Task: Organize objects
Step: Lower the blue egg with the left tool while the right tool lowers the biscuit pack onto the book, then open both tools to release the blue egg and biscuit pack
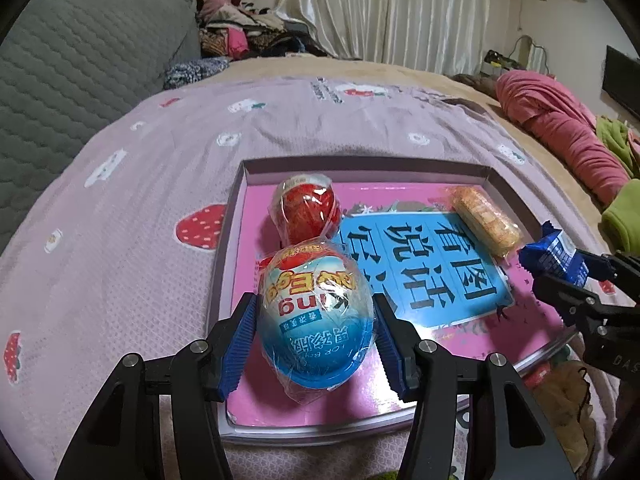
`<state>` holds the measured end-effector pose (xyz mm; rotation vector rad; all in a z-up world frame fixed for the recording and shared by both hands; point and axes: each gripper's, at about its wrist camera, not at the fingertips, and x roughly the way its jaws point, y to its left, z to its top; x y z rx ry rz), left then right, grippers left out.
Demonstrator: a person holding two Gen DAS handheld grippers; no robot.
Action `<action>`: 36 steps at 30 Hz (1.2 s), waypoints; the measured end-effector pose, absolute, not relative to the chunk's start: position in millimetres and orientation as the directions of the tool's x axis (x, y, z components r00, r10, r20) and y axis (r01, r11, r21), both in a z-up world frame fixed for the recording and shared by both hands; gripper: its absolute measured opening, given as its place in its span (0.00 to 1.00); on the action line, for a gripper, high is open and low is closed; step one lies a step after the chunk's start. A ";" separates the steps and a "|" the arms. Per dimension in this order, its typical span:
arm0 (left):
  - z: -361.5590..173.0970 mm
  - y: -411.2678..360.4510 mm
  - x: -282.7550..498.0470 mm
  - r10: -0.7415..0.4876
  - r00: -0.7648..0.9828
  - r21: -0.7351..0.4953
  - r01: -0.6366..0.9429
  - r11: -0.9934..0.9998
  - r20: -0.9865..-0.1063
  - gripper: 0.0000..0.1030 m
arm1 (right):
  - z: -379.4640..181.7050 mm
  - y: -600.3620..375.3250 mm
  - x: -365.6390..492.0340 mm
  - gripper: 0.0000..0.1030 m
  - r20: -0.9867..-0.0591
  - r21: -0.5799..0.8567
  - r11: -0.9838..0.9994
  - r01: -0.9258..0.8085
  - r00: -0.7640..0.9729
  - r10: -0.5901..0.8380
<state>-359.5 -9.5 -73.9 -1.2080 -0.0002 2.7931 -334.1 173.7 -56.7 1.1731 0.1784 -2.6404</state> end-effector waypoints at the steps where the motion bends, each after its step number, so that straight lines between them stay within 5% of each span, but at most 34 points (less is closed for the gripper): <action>1: -75.0 -9.3 -360.0 0.092 -0.678 -0.041 -0.091 -0.995 -0.729 0.56 | -58.1 173.0 -335.0 0.56 -0.748 -0.013 -0.961 0.275 -0.641 -0.173; 36: -97.4 1.9 -376.0 0.131 -0.582 -0.073 -0.122 -0.990 -0.803 0.57 | -90.9 175.9 -350.4 0.57 -0.818 0.002 -0.971 0.240 -0.557 -0.140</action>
